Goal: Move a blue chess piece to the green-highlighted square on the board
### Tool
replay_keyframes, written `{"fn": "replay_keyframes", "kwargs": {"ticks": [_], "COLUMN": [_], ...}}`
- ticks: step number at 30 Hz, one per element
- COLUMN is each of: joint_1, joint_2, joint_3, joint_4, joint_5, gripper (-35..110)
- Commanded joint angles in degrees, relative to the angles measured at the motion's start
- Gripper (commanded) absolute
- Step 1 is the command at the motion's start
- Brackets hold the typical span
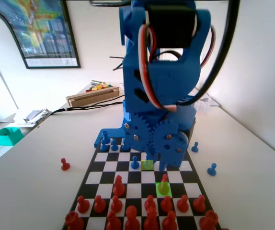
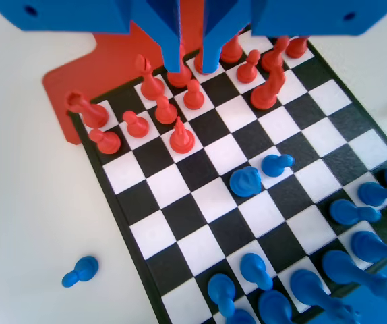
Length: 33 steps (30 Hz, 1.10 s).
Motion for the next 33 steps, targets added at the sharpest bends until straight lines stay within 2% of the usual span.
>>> {"fn": "replay_keyframes", "kwargs": {"ticks": [1, 33], "joint_1": [-1.8, -4.5], "joint_2": [0.7, -6.0], "joint_3": [-2.8, 0.3], "joint_4": [0.3, -3.1], "joint_5": [-0.8, -4.1], "gripper": [9, 11]}}
